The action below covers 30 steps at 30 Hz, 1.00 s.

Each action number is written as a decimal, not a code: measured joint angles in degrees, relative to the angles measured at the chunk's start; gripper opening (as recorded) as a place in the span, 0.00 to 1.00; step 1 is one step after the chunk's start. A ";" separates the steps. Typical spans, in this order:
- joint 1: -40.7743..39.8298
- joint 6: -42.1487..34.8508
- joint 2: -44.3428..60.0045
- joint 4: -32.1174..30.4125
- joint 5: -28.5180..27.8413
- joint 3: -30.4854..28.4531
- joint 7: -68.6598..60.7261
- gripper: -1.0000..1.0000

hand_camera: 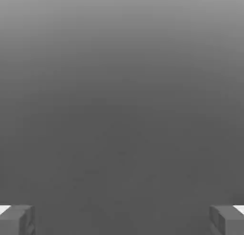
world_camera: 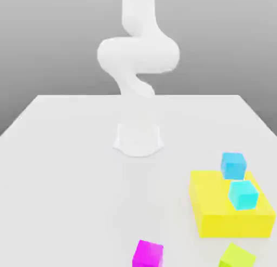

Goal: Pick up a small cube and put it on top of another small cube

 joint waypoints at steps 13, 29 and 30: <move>6.92 7.17 27.36 1.71 0.61 1.59 -12.20 0.50; 13.18 15.83 60.70 3.80 -3.84 5.60 -23.39 0.50; 13.49 16.92 62.78 4.09 -4.31 5.53 -23.50 0.50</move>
